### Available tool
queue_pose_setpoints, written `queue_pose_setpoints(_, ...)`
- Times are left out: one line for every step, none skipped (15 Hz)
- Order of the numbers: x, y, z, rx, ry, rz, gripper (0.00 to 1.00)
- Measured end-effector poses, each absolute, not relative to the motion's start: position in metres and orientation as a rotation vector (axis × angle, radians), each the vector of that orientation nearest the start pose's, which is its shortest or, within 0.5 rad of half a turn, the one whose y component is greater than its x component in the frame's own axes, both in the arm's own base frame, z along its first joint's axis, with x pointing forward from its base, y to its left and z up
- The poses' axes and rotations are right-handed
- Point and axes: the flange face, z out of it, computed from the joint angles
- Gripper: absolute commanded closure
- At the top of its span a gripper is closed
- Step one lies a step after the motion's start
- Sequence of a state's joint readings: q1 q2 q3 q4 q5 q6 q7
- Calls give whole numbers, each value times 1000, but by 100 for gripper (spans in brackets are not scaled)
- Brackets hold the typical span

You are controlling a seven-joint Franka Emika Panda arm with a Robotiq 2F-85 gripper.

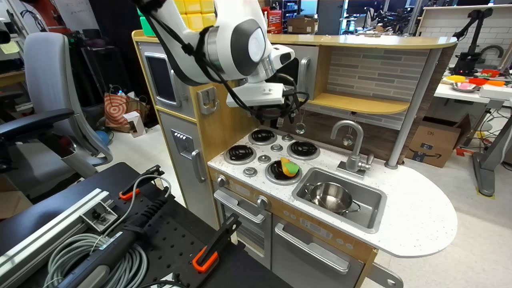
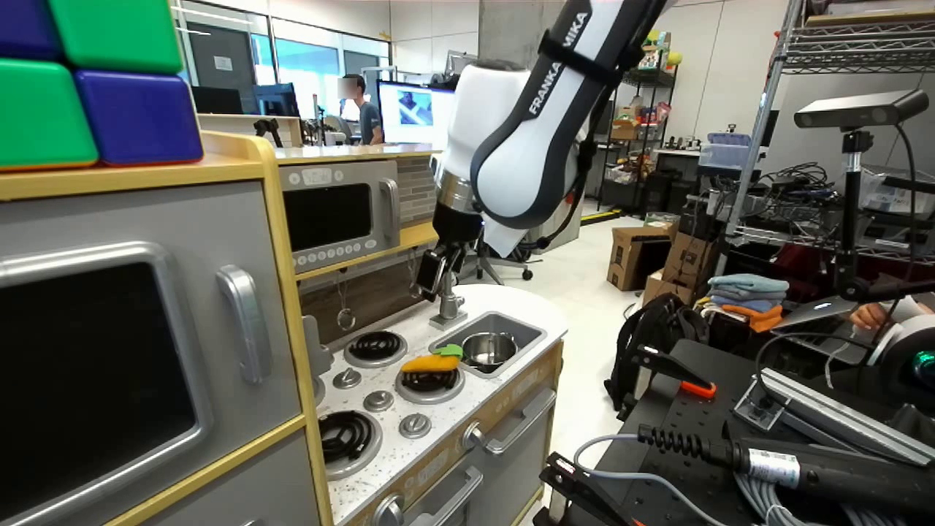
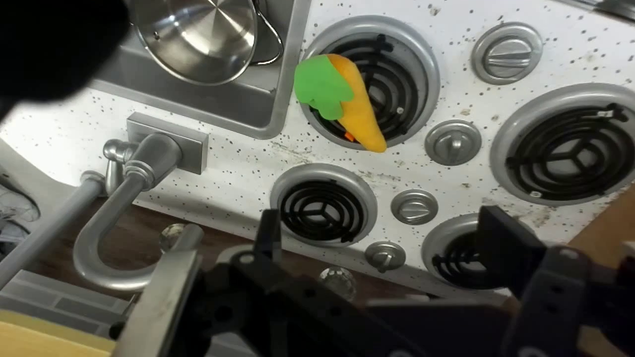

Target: Pick up the plush toy from the stove and put it in the silver pot in the sink.

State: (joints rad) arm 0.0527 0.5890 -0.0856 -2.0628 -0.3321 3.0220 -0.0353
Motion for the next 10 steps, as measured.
queue_pose_setpoints(622,2,172,-3203,-537,-577,0)
queue_pose_setpoints(630,-2,167,-3214,-515,-562,0)
queue_pose_setpoints(636,-4,165,-3222,-506,-551,0)
queue_pose_setpoints(640,-5,165,-3227,-501,-546,0)
queue_pose_setpoints(642,-4,167,-3227,-498,-550,0)
queue_pose_setpoints(643,-4,168,-3227,-496,-553,0)
queue_pose_setpoints(643,-4,168,-3227,-495,-553,0)
queue_pose_setpoints(642,-5,167,-3232,-532,-545,0)
queue_pose_setpoints(641,-7,165,-3244,-602,-516,0)
queue_pose_setpoints(640,-10,163,-3250,-676,-479,0)
